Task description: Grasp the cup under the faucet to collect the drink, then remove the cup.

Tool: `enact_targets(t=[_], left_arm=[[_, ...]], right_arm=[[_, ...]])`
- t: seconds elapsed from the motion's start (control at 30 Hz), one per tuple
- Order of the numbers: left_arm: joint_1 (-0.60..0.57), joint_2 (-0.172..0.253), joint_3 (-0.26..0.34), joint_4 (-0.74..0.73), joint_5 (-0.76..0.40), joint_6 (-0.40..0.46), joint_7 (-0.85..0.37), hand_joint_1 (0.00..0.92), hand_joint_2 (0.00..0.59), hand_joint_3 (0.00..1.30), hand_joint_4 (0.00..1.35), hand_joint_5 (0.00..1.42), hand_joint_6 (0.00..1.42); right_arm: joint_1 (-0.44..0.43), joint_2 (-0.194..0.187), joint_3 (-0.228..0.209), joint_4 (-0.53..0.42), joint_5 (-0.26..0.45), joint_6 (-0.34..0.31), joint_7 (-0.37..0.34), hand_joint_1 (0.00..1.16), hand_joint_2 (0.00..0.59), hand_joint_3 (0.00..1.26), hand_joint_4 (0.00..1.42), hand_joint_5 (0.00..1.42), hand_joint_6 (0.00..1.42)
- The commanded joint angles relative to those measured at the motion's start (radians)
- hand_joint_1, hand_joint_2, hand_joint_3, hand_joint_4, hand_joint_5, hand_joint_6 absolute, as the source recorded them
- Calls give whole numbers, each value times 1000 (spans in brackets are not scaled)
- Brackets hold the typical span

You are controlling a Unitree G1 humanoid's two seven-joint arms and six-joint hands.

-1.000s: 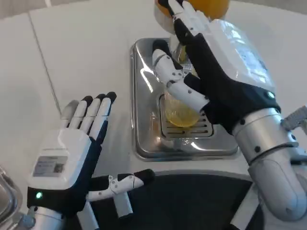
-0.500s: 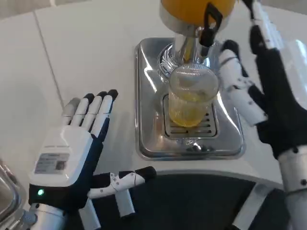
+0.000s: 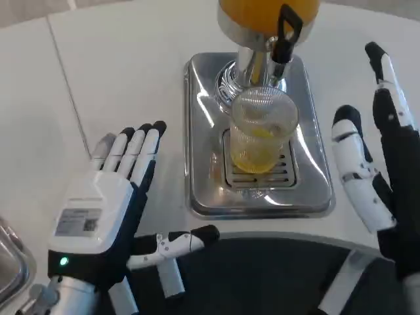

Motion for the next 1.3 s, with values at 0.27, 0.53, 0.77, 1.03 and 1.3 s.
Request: enact_targets(t=[0.27, 0.53, 0.77, 1.03, 1.3], left_arm=[[-97, -14, -51, 76, -22, 29, -74, 0, 11, 0, 0, 0, 4], [-163, -51, -38, 169, -83, 8, -3, 0, 5, 0, 0, 0, 9], [-209, -63, -38, 222, -121, 2, 22, 0, 1, 0, 0, 13, 33], [-238, -66, -48, 256, -157, -9, 24, 29, 0, 0, 0, 48, 62], [-258, -94, -79, 281, -162, -37, 53, 70, 0, 0, 0, 90, 101]], right_arm=[[67, -192, -95, -41, 58, -129, 138, 171, 513, 0, 0, 0, 0], [138, -285, -222, -78, 150, -221, 175, 290, 430, 0, 0, 0, 0], [251, -361, -302, -65, 179, -373, 165, 315, 416, 0, 0, 0, 0], [399, -380, -362, -45, 187, -496, 151, 396, 390, 0, 0, 0, 0], [455, -368, -405, -59, 188, -544, 164, 400, 382, 0, 0, 0, 0]])
